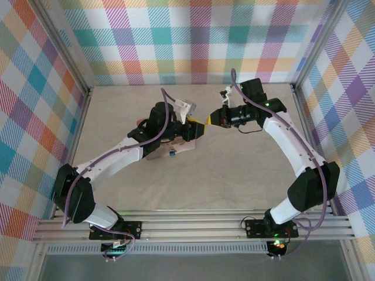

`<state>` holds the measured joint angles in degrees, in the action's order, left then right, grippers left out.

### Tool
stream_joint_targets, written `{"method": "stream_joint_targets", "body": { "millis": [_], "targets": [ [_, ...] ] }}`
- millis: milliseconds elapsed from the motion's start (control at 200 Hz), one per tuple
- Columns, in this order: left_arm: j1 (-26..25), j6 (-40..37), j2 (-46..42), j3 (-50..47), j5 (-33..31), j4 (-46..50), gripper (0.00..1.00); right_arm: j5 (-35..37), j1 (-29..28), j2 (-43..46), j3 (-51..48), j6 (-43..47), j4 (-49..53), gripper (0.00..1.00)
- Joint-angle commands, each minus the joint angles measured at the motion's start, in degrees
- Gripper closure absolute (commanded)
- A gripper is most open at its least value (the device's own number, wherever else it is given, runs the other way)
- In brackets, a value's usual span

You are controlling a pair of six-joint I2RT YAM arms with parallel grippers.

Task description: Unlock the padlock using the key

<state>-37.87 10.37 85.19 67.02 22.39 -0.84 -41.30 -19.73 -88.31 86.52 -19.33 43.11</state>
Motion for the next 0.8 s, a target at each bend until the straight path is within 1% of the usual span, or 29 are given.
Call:
{"method": "stream_joint_targets", "body": {
  "millis": [0, 140, 190, 300, 400, 465, 615, 640, 735, 765, 795],
  "targets": [
    [-0.8, -1.1, 1.2, 3.2, 2.5, -1.3, 0.60, -4.3, 0.7, 1.7, -0.5, -2.1, -2.1, 1.00],
    [-0.7, -1.3, 2.6, 5.1, 3.9, -0.4, 0.66, -4.9, 0.8, 1.4, -0.6, -2.1, -2.1, 1.00],
    [-0.8, -1.6, 3.1, 5.9, 4.5, 0.3, 0.69, -5.2, 0.9, 1.2, -0.7, -2.4, -2.1, 1.00],
    [-0.7, -2.3, 4.3, 7.9, 6.0, 2.8, 0.87, -5.7, 0.8, 1.1, -0.7, -2.6, -2.4, 1.00],
    [-0.8, -2.5, 5.0, 8.9, 6.8, 4.1, 1.00, -6.3, 0.8, 0.9, -0.7, -2.8, -2.4, 1.00],
    [-0.8, -2.2, 4.9, 9.2, 6.2, 4.8, 1.00, -6.1, 0.9, 0.8, -0.7, -2.9, -2.2, 1.00],
    [-0.7, -0.6, 4.5, 9.5, 2.3, 7.4, 1.00, -4.9, 1.5, 1.3, -1.6, -4.3, -3.3, 1.00],
    [-0.6, -0.2, 4.5, 9.5, 1.7, 7.7, 1.00, -4.8, 1.7, 1.5, -1.8, -4.8, -3.7, 0.95],
    [-0.1, 2.4, 4.2, 9.4, 0.6, 8.6, 1.00, -3.9, 2.4, 2.2, -2.8, -6.4, -5.2, 0.71],
    [0.2, 3.5, 4.2, 9.2, 0.7, 8.7, 1.00, -3.9, 2.7, 2.7, -3.7, -7.1, -6.1, 0.68],
    [0.6, 4.7, 4.1, 9.0, 0.7, 8.7, 1.00, -4.0, 3.2, 3.3, -5.0, -8.1, -7.9, 0.67]
  ]
}}
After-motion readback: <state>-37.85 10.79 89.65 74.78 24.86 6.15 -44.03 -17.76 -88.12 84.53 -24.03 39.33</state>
